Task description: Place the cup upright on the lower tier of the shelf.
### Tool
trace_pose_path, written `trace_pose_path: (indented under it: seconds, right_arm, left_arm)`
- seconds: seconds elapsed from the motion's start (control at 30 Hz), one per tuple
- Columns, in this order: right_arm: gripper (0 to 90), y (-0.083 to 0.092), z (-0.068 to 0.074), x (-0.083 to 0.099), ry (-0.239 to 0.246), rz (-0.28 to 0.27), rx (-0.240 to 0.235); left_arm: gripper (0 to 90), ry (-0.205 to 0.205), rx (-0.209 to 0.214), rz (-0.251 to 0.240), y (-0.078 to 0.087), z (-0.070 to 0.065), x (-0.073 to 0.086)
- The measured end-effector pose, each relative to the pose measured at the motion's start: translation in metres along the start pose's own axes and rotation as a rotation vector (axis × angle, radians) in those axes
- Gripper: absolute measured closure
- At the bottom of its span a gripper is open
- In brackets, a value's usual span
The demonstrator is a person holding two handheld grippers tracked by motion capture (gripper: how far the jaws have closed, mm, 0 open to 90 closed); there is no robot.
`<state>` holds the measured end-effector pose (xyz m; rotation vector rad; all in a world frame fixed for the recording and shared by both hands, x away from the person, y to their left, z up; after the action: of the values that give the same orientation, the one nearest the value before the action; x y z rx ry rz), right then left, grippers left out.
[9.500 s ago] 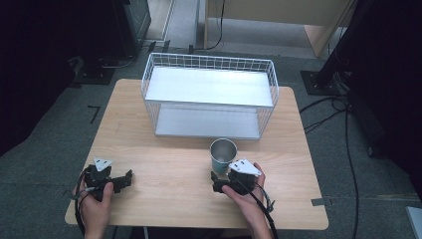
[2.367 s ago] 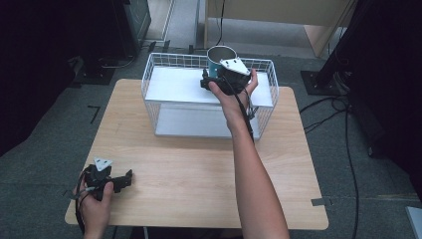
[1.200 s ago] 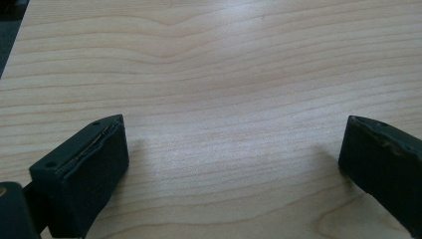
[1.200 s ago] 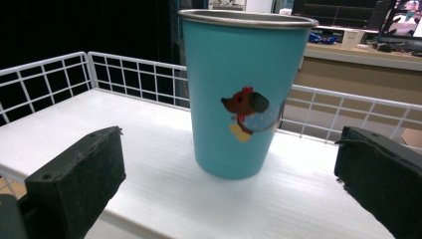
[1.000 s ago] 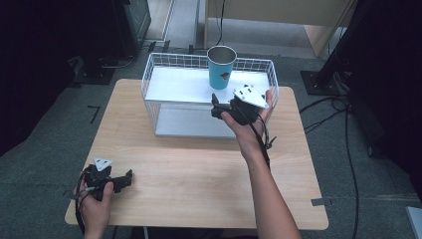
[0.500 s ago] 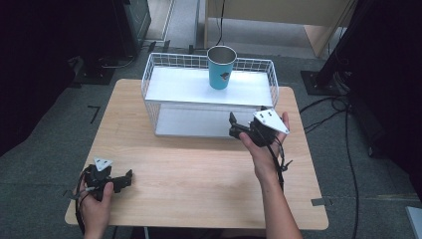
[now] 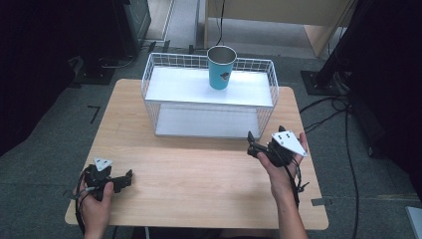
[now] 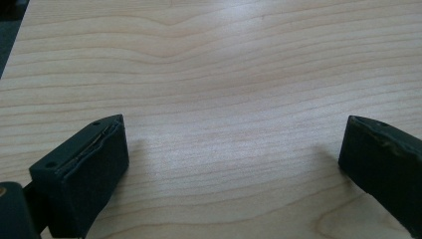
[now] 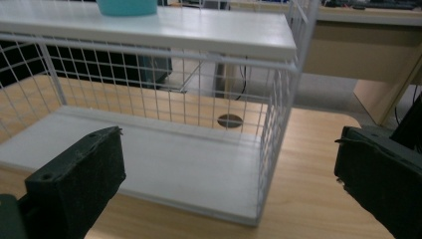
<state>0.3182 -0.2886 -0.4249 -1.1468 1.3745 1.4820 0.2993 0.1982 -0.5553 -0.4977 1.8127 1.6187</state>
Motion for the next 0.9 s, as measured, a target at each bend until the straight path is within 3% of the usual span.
trace_pose_path:
  seconds: [0.5, 0.9]
  right_arm:
    - [0.0, 0.022, -0.047, 0.070, -0.058, 0.100, 0.079]
    - [0.0, 0.036, -0.075, 0.109, -0.084, 0.163, 0.144]
  left_arm:
    - [0.0, 0.005, -0.003, -0.003, -0.001, -0.001, -0.001]
    - [0.0, 0.005, -0.001, -0.003, -0.002, -0.001, -0.002]
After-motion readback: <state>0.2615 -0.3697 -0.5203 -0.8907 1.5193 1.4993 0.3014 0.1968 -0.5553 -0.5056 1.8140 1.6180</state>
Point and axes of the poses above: each handheld gripper's, and its own axes: y roughly backward along the jaws, x roughly out of its underside, z roughly to its left, the point moved 5 cm from there along -y, roughly forward along the jaws, and after that the axes turned 3 degrees about x, right-handed, at the moved point
